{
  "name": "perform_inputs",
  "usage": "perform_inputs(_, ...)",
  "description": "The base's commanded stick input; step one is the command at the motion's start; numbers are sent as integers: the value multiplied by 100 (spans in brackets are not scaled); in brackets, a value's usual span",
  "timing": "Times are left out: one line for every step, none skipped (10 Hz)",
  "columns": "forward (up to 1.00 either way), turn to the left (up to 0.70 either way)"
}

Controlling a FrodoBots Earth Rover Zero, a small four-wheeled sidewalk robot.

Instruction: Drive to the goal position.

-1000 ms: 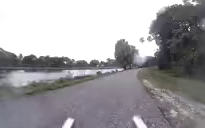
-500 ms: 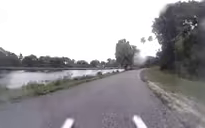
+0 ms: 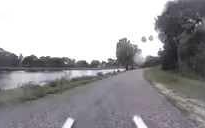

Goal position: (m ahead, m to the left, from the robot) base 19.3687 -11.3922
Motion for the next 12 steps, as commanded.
perform_inputs(85, 0)
perform_inputs(85, -28)
perform_inputs(85, -11)
perform_inputs(85, 0)
perform_inputs(85, 0)
perform_inputs(85, 0)
perform_inputs(85, 0)
perform_inputs(85, 0)
perform_inputs(85, 0)
perform_inputs(85, 0)
perform_inputs(85, 0)
perform_inputs(85, 0)
